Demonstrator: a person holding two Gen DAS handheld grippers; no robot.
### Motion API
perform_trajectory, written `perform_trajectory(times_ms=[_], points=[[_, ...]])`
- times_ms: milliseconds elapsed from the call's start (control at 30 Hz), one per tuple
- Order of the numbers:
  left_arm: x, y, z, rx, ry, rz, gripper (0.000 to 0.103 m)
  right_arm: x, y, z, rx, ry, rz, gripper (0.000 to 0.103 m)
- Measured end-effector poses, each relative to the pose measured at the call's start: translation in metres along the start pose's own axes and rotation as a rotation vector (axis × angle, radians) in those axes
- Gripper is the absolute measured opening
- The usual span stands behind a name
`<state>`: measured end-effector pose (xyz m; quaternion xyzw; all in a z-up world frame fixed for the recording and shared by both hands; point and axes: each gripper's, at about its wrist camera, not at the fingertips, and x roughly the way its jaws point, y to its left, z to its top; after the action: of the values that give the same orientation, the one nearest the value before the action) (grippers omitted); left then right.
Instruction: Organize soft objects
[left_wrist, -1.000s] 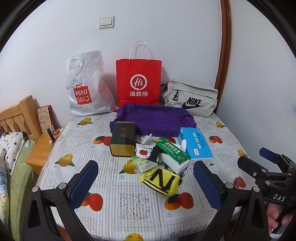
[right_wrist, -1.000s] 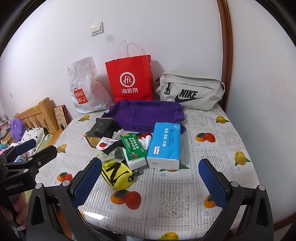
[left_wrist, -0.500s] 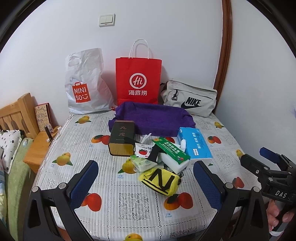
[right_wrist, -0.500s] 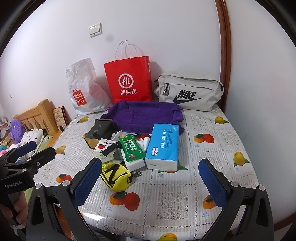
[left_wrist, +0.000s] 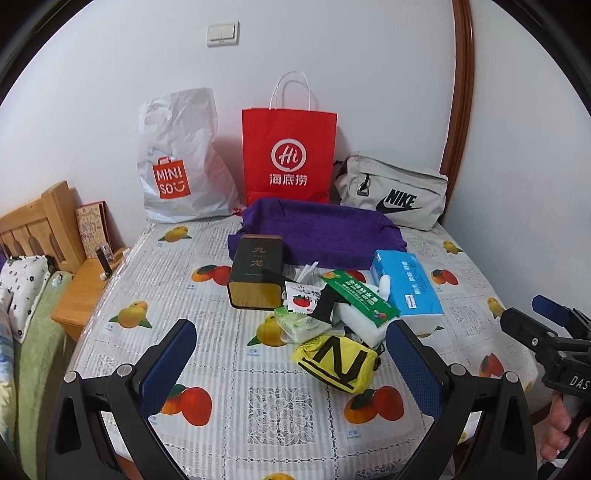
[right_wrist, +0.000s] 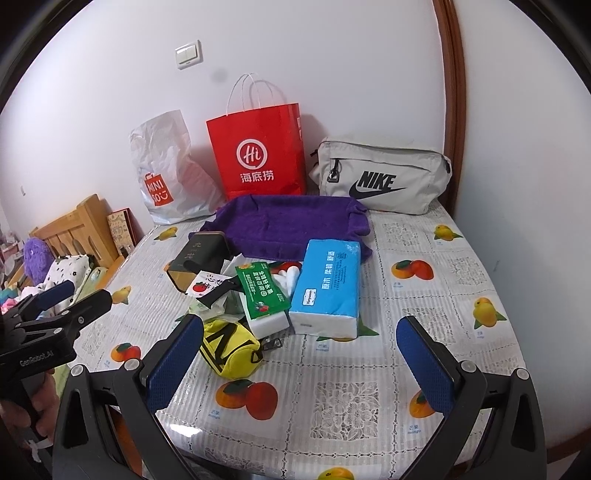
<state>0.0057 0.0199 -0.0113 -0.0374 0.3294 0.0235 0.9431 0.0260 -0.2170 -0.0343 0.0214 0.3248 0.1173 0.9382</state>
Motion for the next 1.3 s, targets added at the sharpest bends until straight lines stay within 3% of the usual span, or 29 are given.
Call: perform_trajectory(times_ms=[467, 767, 933, 1000, 1167, 1300], points=[[0.062, 0.001, -0.012, 0.021, 0.097, -0.021, 0.103, 0.05, -0.011, -0.011, 0.009, 0.083, 0.004, 0.103], [0.101, -0.027, 0.0, 0.131, 0.102, -0.061, 0.103, 0.076, -0.035, -0.018, 0.042, 0.125, -0.01, 0.103], [0.124, -0.041, 0.008, 0.193, 0.118, -0.09, 0.092, 0.087, -0.052, -0.019, 0.074, 0.137, -0.024, 0.103], [0.132, -0.046, 0.011, 0.219, 0.125, -0.112, 0.078, 0.092, -0.059, -0.019, 0.082, 0.137, -0.035, 0.103], [0.151, -0.056, 0.016, 0.264, 0.164, -0.141, 0.069, 0.104, -0.073, -0.02, 0.11, 0.155, -0.04, 0.103], [0.173, -0.059, 0.013, 0.304, 0.237, -0.128, 0.047, 0.111, -0.082, -0.02, 0.137, 0.167, -0.032, 0.103]])
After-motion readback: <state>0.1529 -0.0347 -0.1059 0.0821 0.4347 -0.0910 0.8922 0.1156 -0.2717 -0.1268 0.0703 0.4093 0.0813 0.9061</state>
